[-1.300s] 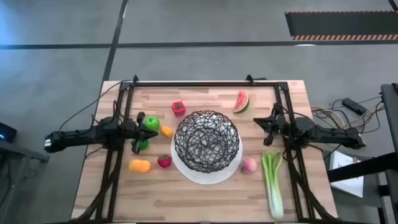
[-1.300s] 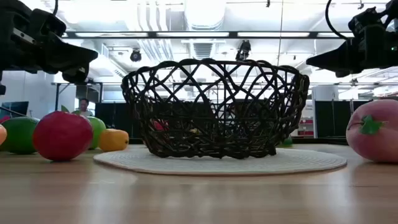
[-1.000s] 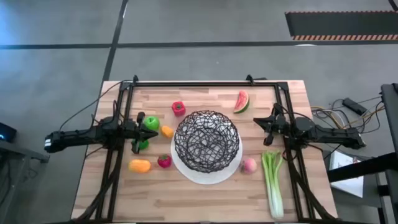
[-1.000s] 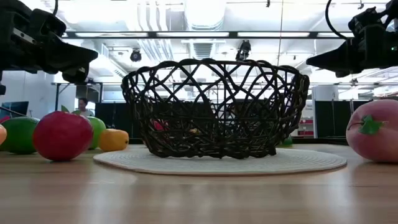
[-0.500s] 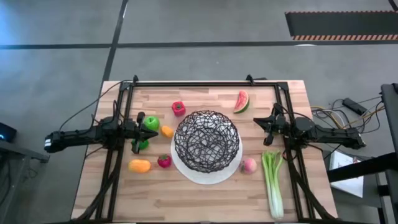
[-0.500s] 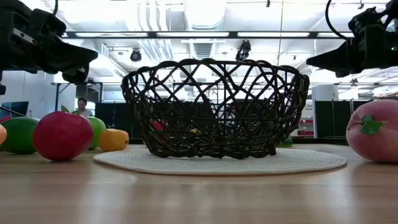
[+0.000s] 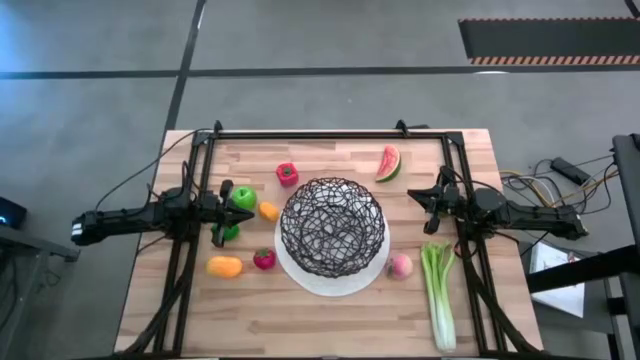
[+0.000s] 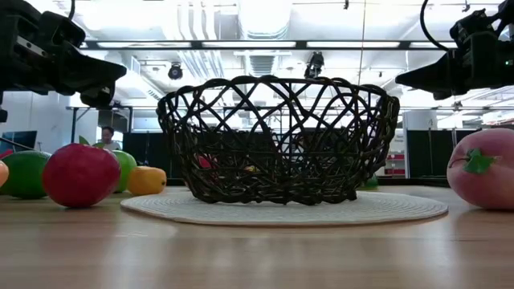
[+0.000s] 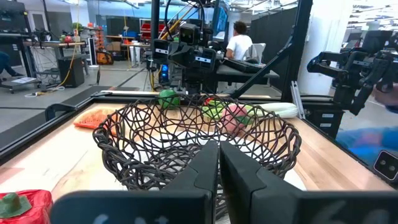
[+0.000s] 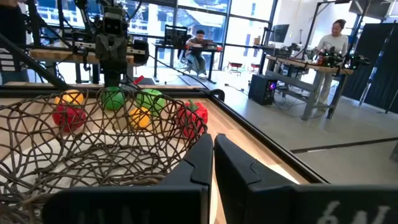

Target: Build produce basket

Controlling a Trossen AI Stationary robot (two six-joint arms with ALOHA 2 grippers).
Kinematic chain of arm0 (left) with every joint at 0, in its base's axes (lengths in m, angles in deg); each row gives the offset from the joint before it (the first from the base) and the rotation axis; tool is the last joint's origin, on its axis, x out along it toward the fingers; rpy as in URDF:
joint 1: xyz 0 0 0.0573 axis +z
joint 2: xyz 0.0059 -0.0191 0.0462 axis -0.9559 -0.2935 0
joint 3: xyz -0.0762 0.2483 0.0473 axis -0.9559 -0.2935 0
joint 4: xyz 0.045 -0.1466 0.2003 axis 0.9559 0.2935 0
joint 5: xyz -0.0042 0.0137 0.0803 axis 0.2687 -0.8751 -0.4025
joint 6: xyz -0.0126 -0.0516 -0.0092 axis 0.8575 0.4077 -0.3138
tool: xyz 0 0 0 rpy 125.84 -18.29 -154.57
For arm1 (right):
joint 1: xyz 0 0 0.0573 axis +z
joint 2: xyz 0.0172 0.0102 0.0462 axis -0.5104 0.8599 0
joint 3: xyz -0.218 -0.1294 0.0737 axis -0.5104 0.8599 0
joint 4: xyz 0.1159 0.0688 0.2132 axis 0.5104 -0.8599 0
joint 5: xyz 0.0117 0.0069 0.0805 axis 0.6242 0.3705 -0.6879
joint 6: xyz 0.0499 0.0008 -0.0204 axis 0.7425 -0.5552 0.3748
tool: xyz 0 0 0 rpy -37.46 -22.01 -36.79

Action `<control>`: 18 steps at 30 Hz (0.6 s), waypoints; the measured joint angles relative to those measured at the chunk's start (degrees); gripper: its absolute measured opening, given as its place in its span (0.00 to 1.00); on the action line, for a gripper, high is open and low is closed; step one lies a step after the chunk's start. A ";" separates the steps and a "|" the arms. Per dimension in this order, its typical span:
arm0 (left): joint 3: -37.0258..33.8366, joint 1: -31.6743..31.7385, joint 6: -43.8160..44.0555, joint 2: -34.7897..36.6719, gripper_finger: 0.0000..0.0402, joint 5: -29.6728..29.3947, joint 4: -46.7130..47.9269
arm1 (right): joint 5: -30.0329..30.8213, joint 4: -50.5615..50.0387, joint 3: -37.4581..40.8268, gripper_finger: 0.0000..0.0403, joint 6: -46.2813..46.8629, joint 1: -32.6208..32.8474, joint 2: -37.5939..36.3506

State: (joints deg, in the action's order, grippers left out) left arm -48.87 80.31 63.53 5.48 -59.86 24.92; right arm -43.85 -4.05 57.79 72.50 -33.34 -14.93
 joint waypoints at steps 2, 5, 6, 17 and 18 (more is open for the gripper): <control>0.00 0.00 0.00 0.00 0.00 0.00 0.00 | 0.00 0.01 0.02 0.02 0.00 0.00 -0.02; 0.00 0.00 0.00 0.00 0.00 0.00 0.00 | -0.01 -0.01 0.01 0.02 0.00 0.02 0.00; 0.00 0.00 0.00 -0.01 0.00 0.02 0.00 | 0.01 -0.01 0.00 0.02 0.00 0.00 0.00; 0.00 0.00 -0.02 0.00 0.00 0.02 0.00 | -1.39 3.61 0.13 0.02 25.62 0.02 0.00; 0.00 -0.04 -0.01 -0.02 0.00 0.00 0.00 | -1.35 3.61 0.13 0.02 25.91 0.02 -0.01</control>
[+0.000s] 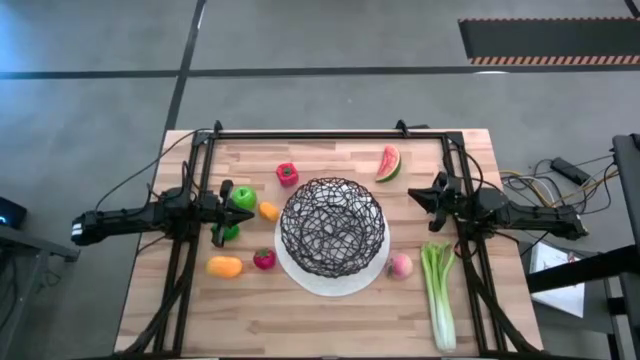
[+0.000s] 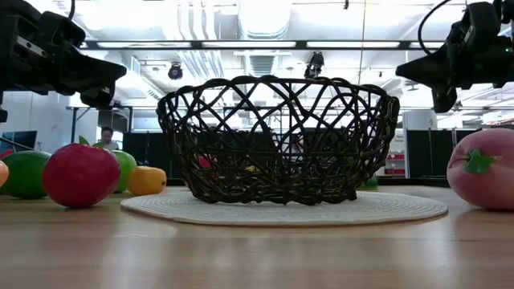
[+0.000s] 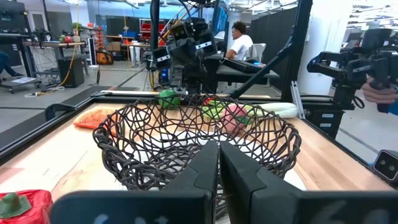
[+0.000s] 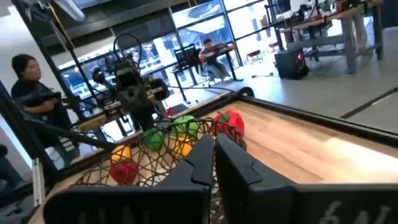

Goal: Build produce basket
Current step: Put the pink peach into the wire basket

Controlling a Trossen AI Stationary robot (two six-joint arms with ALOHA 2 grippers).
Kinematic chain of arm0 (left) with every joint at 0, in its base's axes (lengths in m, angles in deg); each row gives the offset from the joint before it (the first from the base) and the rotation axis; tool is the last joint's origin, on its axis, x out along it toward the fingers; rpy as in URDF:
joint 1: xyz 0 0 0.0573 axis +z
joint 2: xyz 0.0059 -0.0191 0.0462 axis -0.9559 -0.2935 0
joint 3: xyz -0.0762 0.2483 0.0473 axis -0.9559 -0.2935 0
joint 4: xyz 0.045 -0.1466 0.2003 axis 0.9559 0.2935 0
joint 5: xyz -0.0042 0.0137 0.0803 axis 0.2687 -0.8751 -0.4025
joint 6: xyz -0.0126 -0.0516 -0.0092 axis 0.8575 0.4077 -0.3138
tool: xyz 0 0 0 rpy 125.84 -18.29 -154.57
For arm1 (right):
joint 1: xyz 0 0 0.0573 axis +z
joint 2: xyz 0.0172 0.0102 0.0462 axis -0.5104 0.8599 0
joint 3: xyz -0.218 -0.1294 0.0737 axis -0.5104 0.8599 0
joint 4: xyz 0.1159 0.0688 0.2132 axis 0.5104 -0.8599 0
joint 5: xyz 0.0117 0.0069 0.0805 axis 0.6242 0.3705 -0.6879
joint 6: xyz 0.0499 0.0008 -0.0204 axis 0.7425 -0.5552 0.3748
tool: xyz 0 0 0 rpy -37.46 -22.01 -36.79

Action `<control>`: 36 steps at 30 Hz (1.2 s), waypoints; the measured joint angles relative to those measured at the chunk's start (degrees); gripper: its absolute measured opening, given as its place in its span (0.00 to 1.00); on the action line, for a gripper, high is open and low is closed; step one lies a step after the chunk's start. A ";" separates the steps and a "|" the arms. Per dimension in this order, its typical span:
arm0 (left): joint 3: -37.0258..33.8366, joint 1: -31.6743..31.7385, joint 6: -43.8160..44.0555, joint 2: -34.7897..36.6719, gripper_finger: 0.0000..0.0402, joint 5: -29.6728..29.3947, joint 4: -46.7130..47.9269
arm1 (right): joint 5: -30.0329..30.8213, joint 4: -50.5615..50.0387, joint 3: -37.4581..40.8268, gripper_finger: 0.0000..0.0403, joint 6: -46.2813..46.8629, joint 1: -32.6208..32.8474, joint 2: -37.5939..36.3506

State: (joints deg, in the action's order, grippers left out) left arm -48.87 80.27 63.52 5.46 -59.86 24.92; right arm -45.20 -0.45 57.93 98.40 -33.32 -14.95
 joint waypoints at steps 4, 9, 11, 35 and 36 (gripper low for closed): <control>0.00 0.00 0.01 0.01 0.00 0.00 0.00 | -0.98 -1.70 0.00 0.02 4.37 0.02 0.83; 0.00 0.00 0.01 0.02 0.00 0.02 0.00 | -9.03 -1.32 -0.33 0.03 6.89 0.34 3.51; 0.00 0.00 0.01 0.00 0.00 0.02 0.00 | -11.72 -3.82 -2.50 0.05 7.98 1.32 5.62; 0.00 0.05 0.00 0.01 0.00 0.02 0.00 | -11.02 -41.60 -41.70 0.81 24.22 26.73 59.51; 0.00 0.04 0.00 0.00 0.00 0.00 0.00 | -10.96 -41.67 -43.04 0.84 24.29 27.88 61.70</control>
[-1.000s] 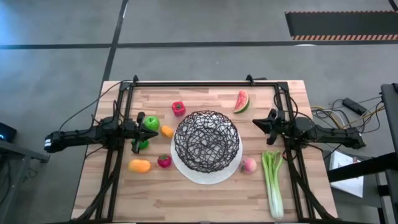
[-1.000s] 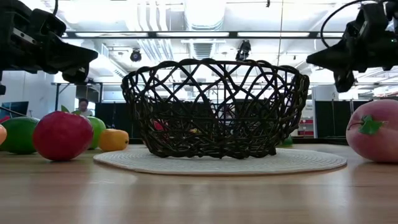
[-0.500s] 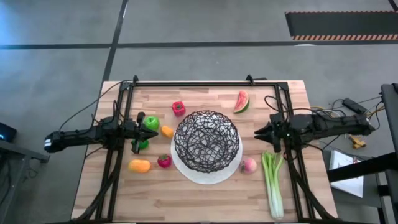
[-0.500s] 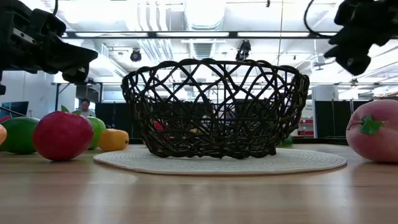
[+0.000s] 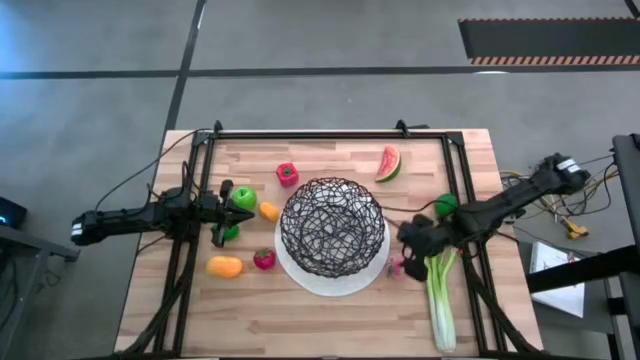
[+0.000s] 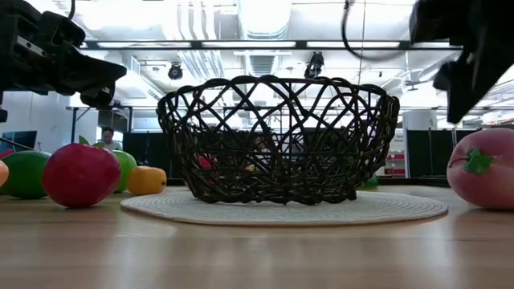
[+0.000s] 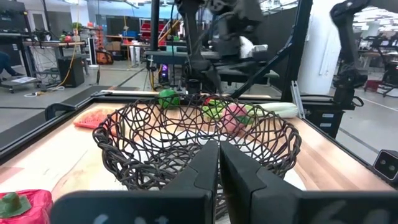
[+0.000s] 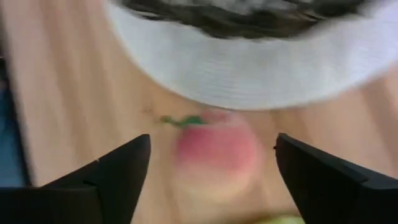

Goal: Build produce basket
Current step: Put the pink peach into the wire basket

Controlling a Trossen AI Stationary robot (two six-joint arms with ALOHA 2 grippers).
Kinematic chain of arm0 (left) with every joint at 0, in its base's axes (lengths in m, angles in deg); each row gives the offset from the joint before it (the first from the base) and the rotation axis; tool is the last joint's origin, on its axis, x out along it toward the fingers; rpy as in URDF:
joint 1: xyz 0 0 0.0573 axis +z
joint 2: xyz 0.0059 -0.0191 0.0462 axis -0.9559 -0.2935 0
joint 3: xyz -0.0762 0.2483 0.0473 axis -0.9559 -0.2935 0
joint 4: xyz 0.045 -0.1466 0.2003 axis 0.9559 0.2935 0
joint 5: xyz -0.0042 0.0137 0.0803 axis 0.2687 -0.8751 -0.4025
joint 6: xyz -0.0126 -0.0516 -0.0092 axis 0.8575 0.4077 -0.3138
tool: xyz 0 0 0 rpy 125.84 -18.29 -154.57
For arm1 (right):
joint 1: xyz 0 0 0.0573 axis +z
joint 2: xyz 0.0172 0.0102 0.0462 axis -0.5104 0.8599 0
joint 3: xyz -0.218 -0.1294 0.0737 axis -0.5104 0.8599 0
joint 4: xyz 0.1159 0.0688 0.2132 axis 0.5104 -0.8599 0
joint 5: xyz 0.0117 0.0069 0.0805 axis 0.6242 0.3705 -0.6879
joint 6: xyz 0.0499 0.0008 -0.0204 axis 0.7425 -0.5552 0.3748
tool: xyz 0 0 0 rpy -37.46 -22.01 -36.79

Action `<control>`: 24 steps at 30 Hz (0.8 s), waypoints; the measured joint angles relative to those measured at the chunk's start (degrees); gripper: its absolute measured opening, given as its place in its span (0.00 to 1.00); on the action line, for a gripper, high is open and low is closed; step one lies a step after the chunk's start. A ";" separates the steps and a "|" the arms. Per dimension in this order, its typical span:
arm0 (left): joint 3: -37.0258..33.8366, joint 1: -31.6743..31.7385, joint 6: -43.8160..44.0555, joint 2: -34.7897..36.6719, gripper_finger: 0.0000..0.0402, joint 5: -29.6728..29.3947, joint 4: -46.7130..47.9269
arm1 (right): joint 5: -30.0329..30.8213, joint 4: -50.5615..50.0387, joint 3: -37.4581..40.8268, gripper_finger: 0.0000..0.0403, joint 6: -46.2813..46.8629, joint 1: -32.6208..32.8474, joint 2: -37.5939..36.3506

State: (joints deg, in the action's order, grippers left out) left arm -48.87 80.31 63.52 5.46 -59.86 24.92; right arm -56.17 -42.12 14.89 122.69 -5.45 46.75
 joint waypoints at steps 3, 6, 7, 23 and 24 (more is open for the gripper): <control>0.00 0.00 0.02 0.02 0.00 0.00 0.00 | 0.58 -4.57 -2.68 0.89 1.28 2.34 6.40; 0.00 0.00 0.02 0.00 0.00 0.01 0.00 | 2.88 -6.09 -5.62 0.90 2.11 3.97 10.71; 0.00 0.00 0.02 0.02 0.00 0.02 0.00 | 3.21 -6.83 -6.14 0.90 2.01 4.34 12.02; 0.00 0.00 0.02 0.00 0.00 0.00 0.00 | 2.87 -3.23 -4.10 0.72 -2.23 4.88 20.26; 0.00 0.00 0.01 0.02 0.00 0.00 0.00 | 2.58 -4.80 -4.35 0.71 -1.50 4.91 19.51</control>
State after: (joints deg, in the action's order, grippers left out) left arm -48.87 80.31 63.52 5.49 -59.86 24.92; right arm -53.59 -46.92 10.54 121.19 -0.53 66.27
